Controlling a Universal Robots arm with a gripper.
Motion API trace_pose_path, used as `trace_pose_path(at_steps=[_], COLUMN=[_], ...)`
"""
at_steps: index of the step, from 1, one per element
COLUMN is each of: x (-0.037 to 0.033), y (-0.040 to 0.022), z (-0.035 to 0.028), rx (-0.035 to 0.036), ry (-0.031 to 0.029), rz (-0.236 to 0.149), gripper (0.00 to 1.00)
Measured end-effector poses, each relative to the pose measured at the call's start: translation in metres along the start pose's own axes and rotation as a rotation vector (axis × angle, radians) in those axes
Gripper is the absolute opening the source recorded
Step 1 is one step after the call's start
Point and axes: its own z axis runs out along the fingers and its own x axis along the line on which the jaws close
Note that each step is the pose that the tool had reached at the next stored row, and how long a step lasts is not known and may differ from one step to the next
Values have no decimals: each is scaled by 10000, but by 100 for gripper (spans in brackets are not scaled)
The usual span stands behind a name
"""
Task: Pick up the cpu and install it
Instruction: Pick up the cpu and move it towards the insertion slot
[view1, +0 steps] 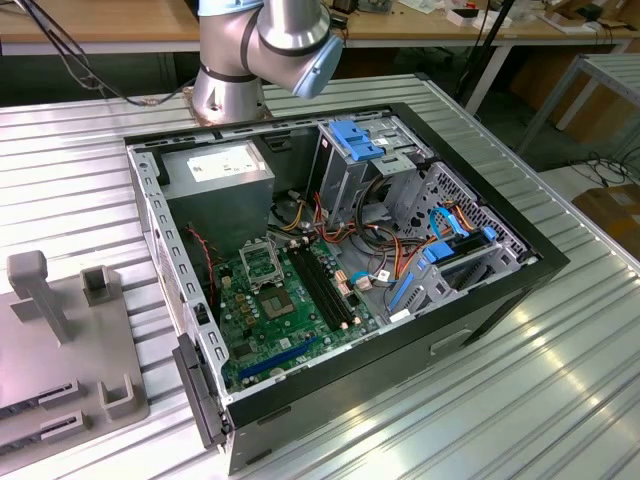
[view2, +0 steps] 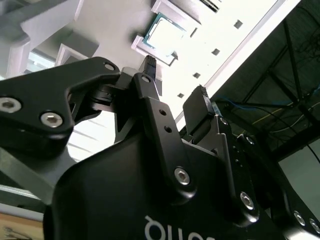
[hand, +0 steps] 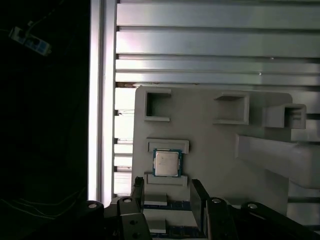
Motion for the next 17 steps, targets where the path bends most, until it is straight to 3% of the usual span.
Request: trace_pose_path(at_steps=[8,17], x=[-3,-6], y=[-32,-70], z=[160,274], rx=[0,-1], ry=[1,-1], rz=[1,1], gripper=[50,50])
